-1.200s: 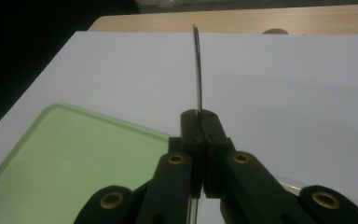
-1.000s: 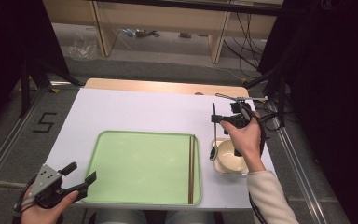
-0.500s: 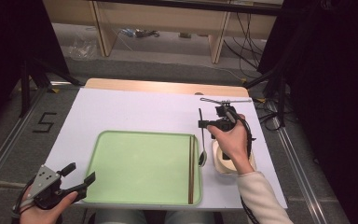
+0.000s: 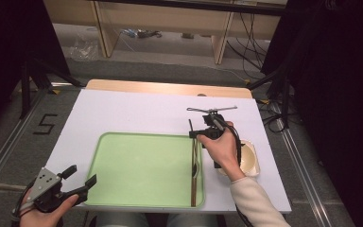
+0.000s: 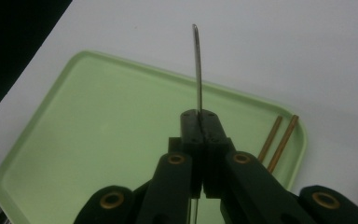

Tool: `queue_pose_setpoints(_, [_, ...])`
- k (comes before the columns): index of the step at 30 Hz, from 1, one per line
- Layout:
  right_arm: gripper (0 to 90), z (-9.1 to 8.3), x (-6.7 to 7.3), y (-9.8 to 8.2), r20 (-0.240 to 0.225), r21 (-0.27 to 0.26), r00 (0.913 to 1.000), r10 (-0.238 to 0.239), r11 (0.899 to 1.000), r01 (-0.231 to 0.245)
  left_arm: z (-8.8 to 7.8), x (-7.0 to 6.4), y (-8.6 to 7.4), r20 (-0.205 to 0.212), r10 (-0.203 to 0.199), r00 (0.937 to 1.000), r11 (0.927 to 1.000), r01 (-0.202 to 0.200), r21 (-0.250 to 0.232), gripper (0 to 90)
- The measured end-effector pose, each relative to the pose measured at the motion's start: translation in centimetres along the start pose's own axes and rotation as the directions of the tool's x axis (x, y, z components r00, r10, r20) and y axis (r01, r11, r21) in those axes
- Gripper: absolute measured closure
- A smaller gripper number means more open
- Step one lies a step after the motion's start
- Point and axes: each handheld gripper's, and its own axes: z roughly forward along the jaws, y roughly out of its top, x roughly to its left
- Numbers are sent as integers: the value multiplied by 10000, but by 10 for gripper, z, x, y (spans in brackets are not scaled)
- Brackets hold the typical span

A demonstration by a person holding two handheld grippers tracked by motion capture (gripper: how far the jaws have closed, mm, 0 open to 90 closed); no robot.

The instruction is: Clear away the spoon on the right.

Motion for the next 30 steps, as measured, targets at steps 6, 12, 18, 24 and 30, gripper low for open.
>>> queue_pose_setpoints(6, [900,13,5,-5,118,335,9998,-185,9993,181,0,0,0,10,-9,10000,10000,9,-7,218])
queue_pose_setpoints(12, [900,24,9,-11,171,768,9998,59,9970,-72,0,0,0,13,0,10000,10000,0,-2,218])
queue_pose_setpoints(18, [900,32,14,-16,291,952,9992,267,9950,-294,0,0,0,15,43,10000,10000,-43,18,218])
queue_pose_setpoints(24, [900,40,15,-19,258,1103,9996,93,9938,-121,0,0,0,32,38,10000,10000,-38,16,218])
queue_pose_setpoints(30, [900,47,18,-23,192,1249,9989,420,9912,-440,0,0,0,39,40,10000,10000,-40,19,218])
